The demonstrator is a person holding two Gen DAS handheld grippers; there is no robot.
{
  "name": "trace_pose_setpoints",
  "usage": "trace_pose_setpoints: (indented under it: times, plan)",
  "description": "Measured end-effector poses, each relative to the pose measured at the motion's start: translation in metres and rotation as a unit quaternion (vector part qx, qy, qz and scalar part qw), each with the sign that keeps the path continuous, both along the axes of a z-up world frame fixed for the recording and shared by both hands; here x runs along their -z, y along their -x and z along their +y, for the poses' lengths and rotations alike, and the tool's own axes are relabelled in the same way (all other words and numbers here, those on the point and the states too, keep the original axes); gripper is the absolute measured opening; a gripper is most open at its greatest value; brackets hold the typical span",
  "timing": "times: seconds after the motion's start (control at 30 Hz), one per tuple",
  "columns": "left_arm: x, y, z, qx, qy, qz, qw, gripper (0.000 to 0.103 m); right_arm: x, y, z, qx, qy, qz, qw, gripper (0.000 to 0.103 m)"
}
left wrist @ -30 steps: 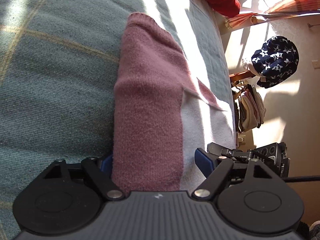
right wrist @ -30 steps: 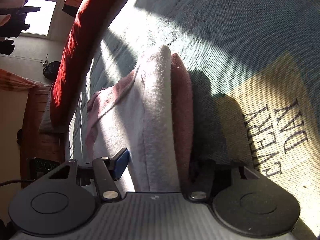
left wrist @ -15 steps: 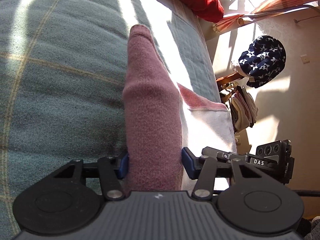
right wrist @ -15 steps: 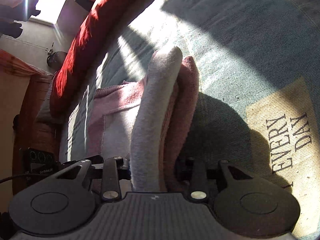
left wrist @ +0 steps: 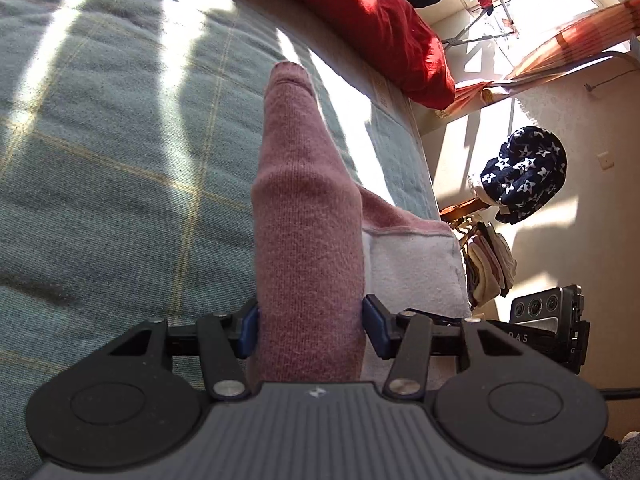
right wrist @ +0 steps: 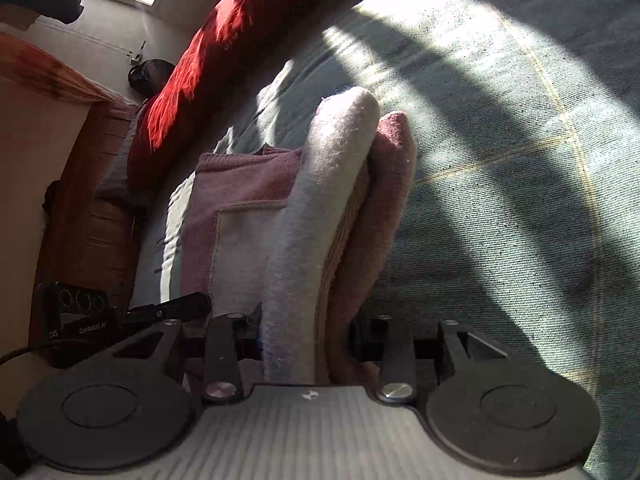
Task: Fold clothes
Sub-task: 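Hold the folded sweater with both tools and lift its gripped edge, then fold the gripped sweater edge over the stack with both tools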
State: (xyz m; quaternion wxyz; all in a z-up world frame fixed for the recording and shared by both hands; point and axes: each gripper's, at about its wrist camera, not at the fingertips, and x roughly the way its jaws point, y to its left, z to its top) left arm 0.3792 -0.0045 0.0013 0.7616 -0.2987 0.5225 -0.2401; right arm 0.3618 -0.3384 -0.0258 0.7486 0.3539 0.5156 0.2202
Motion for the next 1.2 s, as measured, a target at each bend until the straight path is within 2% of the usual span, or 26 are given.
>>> trace_pose_setpoints:
  times: [0.27, 0.6, 0.9, 1.2]
  plan:
    - [-0.008, 0.019, 0.115, -0.069, -0.003, -0.009, 0.9975, 0.051, -0.012, -0.038, 0.119, -0.067, -0.004, -0.006, 0.998, 0.043]
    - [-0.009, 0.034, 0.257, -0.149, -0.021, -0.008, 0.9885, 0.051, -0.019, -0.079, 0.279, -0.154, -0.016, -0.009, 0.988, 0.047]
    - [-0.004, 0.031, 0.356, -0.205, -0.044, -0.015, 0.9776, 0.051, -0.002, -0.100, 0.394, -0.184, -0.038, 0.020, 0.982, 0.048]
    - [0.000, 0.024, 0.423, -0.237, -0.074, -0.029, 0.9683, 0.051, 0.013, -0.103, 0.485, -0.213, -0.041, 0.036, 0.976, 0.049]
